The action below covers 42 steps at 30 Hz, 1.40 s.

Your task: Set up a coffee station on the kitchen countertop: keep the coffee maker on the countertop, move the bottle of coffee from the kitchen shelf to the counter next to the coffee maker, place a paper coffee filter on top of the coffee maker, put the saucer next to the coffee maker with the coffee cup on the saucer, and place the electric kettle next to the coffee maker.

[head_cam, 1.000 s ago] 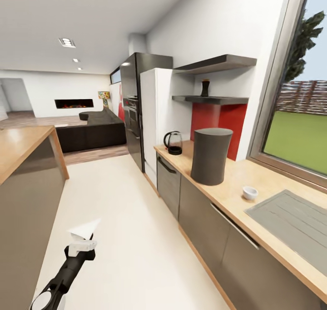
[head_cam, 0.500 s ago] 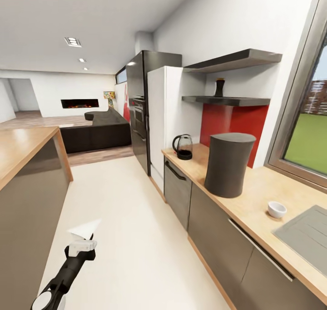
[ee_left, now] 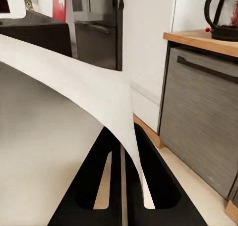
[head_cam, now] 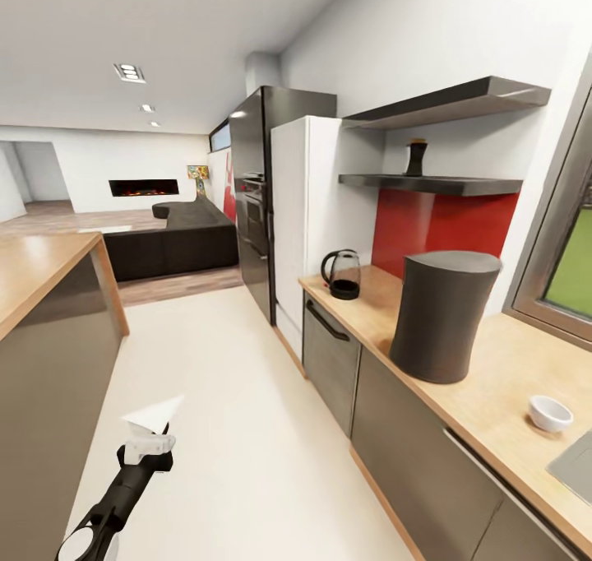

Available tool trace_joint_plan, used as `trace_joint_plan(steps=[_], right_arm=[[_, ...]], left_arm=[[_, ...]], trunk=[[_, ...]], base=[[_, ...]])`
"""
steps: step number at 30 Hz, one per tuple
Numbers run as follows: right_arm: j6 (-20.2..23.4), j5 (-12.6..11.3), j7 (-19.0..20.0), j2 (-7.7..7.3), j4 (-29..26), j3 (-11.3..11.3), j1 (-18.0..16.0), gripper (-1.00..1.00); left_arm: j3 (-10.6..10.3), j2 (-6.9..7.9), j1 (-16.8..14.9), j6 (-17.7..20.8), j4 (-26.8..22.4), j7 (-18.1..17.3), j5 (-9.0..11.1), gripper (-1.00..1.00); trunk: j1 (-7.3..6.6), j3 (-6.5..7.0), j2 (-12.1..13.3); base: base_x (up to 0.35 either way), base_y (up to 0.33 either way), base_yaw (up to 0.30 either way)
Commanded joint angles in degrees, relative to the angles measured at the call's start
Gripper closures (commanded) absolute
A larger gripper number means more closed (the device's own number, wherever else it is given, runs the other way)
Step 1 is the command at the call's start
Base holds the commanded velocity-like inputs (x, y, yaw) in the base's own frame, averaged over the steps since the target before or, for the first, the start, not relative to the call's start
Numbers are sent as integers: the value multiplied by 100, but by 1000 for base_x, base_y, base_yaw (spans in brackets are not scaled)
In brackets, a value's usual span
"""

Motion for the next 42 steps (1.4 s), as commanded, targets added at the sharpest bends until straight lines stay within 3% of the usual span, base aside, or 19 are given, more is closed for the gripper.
trace_joint_plan(steps=[1,15,42], right_arm=[[-19,3,3,-6,6,0,-4,-100],[-28,0,-5,-9,10,-4,-2,-100],[-28,-2,-5,-17,11,-21,-2,-100]], left_arm=[[14,-2,-3,-29,5,-26,-42,100],[5,-2,-3,-22,5,-26,-41,100],[-3,-2,-3,-21,5,-26,-40,100]], trunk=[[5,-2,-3],[5,-2,-3],[5,-2,-3]], base=[[338,110,0],[338,107,102],[337,112,3]])
